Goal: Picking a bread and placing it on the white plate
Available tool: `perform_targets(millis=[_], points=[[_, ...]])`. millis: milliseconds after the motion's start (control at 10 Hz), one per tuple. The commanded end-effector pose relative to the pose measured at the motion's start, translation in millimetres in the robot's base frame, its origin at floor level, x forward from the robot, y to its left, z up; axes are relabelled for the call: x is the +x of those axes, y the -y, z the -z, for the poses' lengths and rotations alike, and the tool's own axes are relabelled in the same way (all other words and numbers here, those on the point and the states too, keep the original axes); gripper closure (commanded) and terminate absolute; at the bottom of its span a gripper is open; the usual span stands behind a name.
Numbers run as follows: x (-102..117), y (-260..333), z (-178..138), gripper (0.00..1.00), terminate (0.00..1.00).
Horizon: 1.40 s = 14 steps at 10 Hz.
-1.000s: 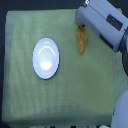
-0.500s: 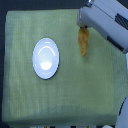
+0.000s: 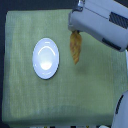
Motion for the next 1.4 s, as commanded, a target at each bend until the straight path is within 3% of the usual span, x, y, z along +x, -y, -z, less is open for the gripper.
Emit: perform_targets(millis=[0, 300, 500, 1300], points=[[-16.8, -140.5, -8.0, 1.0, 0.0], [-42.1, -212.1, 17.1, 1.0, 0.0], [-53.9, -224.6, 41.6, 1.0, 0.0], [-42.6, -204.3, 74.0, 1.0, 0.0]])
